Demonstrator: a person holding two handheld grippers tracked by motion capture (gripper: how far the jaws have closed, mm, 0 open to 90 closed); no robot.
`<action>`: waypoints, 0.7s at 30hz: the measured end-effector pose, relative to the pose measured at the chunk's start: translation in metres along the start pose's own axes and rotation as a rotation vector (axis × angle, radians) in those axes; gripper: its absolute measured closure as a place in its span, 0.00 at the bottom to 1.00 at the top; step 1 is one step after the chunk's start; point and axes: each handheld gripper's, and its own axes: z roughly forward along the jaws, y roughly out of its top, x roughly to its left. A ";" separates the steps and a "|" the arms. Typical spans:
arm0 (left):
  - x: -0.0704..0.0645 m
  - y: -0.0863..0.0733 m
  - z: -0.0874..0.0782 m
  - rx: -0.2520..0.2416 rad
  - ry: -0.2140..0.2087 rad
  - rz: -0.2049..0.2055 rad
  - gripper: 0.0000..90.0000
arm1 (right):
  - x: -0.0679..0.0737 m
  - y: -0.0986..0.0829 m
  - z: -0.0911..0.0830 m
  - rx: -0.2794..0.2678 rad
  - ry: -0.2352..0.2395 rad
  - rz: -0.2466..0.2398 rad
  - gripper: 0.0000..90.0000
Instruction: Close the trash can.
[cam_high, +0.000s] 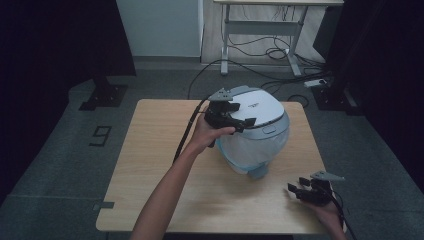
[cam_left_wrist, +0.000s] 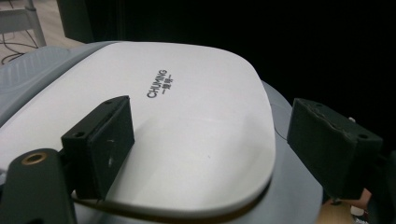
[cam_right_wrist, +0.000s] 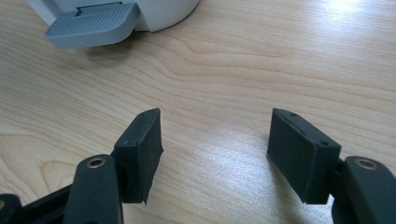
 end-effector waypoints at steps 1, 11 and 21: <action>0.000 0.000 0.001 -0.002 0.005 -0.004 0.16 | 0.000 0.000 0.000 0.000 0.000 0.000 0.38; 0.005 0.005 0.015 0.001 0.094 0.003 0.17 | -0.001 0.000 -0.001 -0.006 -0.001 0.003 0.38; 0.001 0.009 0.028 0.028 0.177 0.043 0.17 | -0.002 0.000 -0.001 -0.007 0.001 0.006 0.38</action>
